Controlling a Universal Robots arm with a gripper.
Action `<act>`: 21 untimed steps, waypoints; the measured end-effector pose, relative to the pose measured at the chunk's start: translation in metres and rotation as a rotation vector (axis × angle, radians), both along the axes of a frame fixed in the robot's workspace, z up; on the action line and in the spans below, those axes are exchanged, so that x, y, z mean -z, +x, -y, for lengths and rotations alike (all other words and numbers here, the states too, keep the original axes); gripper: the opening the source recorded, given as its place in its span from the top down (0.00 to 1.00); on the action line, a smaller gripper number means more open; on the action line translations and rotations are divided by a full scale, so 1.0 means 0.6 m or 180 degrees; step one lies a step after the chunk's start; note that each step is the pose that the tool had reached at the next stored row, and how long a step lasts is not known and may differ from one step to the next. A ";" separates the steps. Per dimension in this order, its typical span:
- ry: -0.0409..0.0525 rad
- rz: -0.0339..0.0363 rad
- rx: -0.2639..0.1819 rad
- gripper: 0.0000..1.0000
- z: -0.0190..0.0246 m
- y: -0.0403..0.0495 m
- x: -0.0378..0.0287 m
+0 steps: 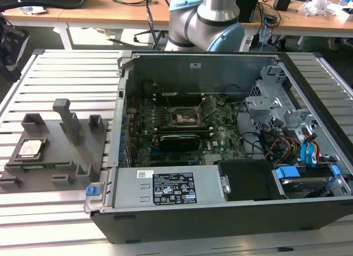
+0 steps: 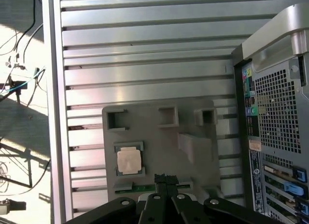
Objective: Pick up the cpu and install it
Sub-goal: 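Reach for the cpu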
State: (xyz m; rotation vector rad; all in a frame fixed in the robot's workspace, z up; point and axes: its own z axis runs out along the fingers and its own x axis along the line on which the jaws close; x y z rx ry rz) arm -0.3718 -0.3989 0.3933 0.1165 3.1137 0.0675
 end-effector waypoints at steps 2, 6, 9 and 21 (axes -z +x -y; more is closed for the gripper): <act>0.0000 0.0000 0.0000 0.89 0.0000 -0.004 0.000; 0.0000 0.0000 0.0000 0.89 0.0000 -0.018 0.000; 0.0000 0.0000 0.0000 0.89 0.0000 -0.025 0.000; 0.0000 0.0000 0.0000 0.89 0.0000 -0.049 0.000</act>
